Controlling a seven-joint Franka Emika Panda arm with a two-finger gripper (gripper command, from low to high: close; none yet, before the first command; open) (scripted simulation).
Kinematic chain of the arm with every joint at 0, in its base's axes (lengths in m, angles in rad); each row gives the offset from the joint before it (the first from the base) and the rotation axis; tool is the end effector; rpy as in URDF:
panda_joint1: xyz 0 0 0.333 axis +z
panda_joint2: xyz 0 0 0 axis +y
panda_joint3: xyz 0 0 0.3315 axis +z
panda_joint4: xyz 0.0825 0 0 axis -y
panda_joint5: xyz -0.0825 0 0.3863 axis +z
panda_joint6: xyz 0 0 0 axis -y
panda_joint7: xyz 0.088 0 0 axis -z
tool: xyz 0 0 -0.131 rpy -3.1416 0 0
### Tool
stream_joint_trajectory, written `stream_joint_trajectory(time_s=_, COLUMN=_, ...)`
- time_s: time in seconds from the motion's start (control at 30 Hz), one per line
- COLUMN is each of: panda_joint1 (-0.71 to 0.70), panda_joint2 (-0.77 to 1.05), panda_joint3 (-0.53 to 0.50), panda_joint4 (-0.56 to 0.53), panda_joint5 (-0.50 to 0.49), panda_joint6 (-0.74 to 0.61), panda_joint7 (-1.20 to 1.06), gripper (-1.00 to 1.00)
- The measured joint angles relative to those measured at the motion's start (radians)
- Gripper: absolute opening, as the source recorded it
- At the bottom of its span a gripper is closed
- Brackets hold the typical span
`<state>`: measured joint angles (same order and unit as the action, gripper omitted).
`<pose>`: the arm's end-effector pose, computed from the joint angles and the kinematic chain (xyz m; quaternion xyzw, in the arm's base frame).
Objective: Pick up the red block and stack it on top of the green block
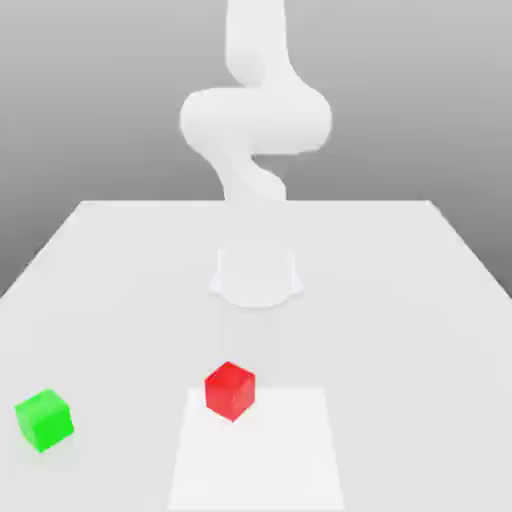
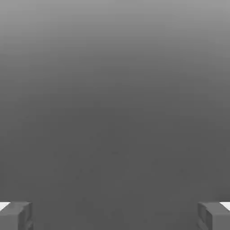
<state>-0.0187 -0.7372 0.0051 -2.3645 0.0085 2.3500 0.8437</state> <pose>0.3812 -0.0043 0.6544 -0.8501 0.3904 -0.3227 0.1444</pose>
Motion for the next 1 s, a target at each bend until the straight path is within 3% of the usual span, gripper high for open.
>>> stream_joint_trajectory(time_s=0.57, panda_joint1=-0.154, panda_joint2=0.592, panda_joint3=0.076, panda_joint4=-0.525, panda_joint5=0.020, panda_joint6=0.451, panda_joint7=0.419, gripper=0.00)
stream_joint_trajectory(time_s=0.77, panda_joint1=-0.142, panda_joint2=0.868, panda_joint3=0.035, panda_joint4=-0.530, panda_joint5=-0.054, panda_joint6=0.676, panda_joint7=0.505, gripper=0.00)
stream_joint_trajectory(time_s=0.8, panda_joint1=-0.131, panda_joint2=0.904, panda_joint3=0.023, panda_joint4=-0.525, panda_joint5=-0.060, panda_joint6=0.706, panda_joint7=0.510, gripper=-1.00)
stream_joint_trajectory(time_s=1.0, panda_joint1=-0.125, panda_joint2=0.922, panda_joint3=0.018, panda_joint4=-0.523, panda_joint5=-0.061, panda_joint6=0.723, panda_joint7=0.511, gripper=-1.00)
